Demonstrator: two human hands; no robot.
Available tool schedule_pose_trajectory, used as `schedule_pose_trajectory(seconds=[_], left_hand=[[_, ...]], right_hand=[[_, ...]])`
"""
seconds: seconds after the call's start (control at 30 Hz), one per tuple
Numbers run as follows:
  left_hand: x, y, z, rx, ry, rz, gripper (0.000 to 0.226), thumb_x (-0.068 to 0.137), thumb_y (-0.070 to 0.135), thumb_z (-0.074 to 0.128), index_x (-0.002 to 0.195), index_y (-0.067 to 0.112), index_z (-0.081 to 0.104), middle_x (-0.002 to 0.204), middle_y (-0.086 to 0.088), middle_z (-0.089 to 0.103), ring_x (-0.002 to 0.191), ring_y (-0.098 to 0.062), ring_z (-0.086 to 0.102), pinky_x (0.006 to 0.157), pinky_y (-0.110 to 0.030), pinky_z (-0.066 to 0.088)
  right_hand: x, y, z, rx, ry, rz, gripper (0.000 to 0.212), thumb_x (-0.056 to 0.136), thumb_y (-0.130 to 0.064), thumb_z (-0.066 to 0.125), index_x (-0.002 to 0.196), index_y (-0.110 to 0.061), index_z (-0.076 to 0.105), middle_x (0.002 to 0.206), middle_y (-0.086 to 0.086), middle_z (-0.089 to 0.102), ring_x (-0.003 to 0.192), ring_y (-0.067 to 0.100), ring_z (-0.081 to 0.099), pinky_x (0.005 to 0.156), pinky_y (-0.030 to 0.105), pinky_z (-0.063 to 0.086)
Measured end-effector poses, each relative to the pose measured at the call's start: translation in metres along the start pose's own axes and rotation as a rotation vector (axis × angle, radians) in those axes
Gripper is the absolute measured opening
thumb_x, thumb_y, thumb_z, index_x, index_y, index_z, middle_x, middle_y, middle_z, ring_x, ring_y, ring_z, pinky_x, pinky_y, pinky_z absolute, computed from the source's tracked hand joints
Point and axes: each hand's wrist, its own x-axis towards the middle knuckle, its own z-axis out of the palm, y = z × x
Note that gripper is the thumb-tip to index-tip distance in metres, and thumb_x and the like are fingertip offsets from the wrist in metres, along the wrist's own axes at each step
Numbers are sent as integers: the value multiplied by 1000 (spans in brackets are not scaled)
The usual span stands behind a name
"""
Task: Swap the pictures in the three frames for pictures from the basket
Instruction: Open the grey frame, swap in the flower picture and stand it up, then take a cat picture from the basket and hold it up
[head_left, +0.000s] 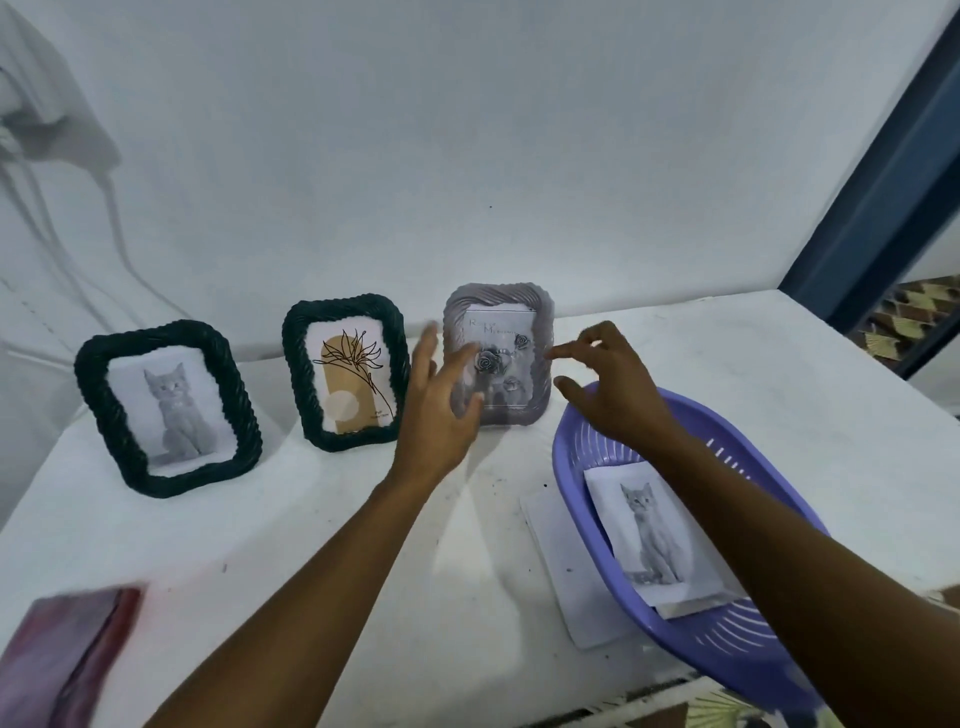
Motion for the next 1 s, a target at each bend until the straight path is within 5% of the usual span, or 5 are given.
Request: schedule_pose_trajectory(seconds=[0.13, 0.23, 0.4, 0.73, 1.0], left_hand=[[-60, 0, 7, 53, -270, -36, 54, 84, 27, 70, 135, 23, 51, 139, 0, 49, 130, -18, 43, 107, -24, 34], [-95, 10, 15, 118, -428, -122, 69, 82, 47, 69, 142, 29, 41, 144, 5, 45, 134, -14, 39, 108, -20, 27], [-121, 24, 41, 375, -511, -65, 107, 67, 75, 62, 151, 28, 16, 154, 4, 33, 141, -18, 29, 117, -44, 21], [-149, 38, 68, 100, -326, -44, 53, 81, 29, 66, 131, 41, 54, 95, 9, 54, 102, -15, 46, 96, -36, 43], [-143, 45, 34, -246, -193, -297, 40, 81, -10, 55, 98, 25, 65, 107, 2, 62, 63, -6, 56, 55, -16, 49]], right_hand=[[-47, -15, -12, -44, -231, -22, 36, 87, -40, 64, 122, -34, 61, 85, -3, 53, 68, 0, 48, 65, 23, 37], [-72, -28, -18, -11, -372, 33, 49, 85, -55, 61, 130, -38, 54, 89, -8, 64, 71, 0, 55, 72, 23, 44], [-81, -32, -19, -11, -406, 107, 62, 82, -56, 63, 138, -38, 43, 105, -5, 71, 79, 9, 61, 85, 33, 55], [-89, -9, -45, -11, -293, 298, 54, 88, -44, 64, 138, -33, 47, 111, 1, 72, 88, 15, 65, 78, 26, 46], [-90, -14, -40, -15, -285, 261, 47, 91, -45, 59, 135, -31, 51, 115, 3, 70, 100, 23, 65, 86, 30, 45]])
